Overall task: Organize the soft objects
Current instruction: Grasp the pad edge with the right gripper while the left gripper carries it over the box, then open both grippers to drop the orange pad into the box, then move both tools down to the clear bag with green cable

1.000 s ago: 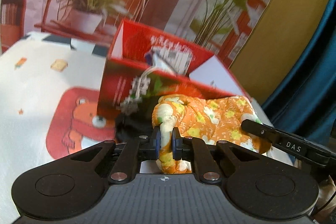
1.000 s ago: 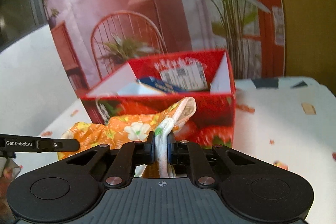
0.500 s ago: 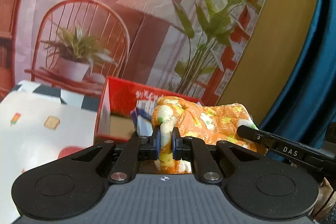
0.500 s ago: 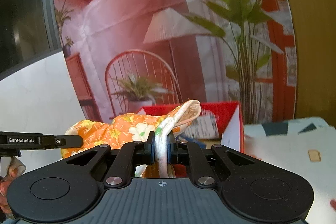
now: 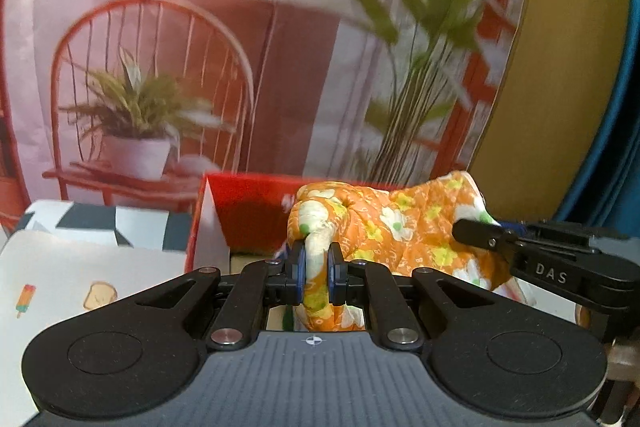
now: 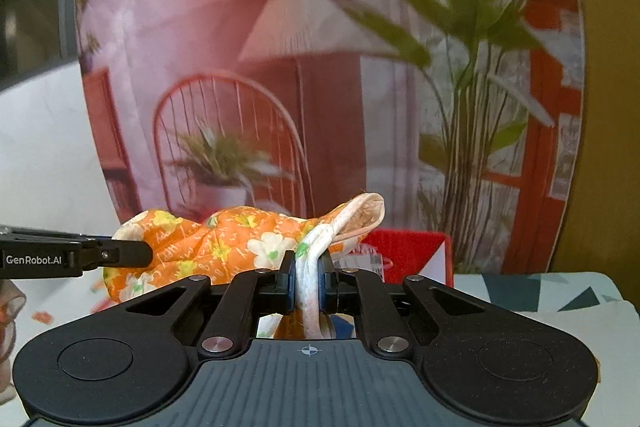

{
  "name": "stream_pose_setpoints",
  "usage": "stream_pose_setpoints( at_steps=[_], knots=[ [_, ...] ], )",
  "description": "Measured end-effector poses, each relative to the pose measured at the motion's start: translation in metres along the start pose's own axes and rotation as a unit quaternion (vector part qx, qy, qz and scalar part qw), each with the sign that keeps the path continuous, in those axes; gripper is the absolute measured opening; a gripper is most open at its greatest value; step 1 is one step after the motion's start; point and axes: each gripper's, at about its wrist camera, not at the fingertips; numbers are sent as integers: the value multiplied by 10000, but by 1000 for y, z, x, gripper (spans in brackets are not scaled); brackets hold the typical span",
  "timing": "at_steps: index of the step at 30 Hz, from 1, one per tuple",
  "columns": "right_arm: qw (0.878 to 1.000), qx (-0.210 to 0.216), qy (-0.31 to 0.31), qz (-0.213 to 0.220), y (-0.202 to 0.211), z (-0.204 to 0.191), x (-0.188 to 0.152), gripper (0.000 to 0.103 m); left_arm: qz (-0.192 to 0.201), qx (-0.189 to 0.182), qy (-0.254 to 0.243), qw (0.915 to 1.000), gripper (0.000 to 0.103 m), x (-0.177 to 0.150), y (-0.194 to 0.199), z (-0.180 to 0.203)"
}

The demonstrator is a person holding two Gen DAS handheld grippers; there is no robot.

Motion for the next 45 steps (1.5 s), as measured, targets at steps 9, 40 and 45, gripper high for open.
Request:
stream_pose_setpoints(
  at_steps=[9, 40, 45],
  knots=[
    [9937, 14, -58, -1115, -60, -7, -37, 9, -1000, 70, -172, 9948, 11, -20, -48, -8],
    [9983, -359, 166, -423, 28, -13, -39, 89, -475, 51, -469, 9978, 68, -24, 32, 11],
    [9989, -275, 213, -300, 52, -23, -53, 90, -442, -75, -363, 9983, 68, -44, 54, 10]
  ],
)
Point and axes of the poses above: each gripper's, at about its wrist camera, not at the fingertips, and y roughly against the way its jaws point, z to its right, x to its top, and after that the axes turned 3 degrees about -x, right-handed
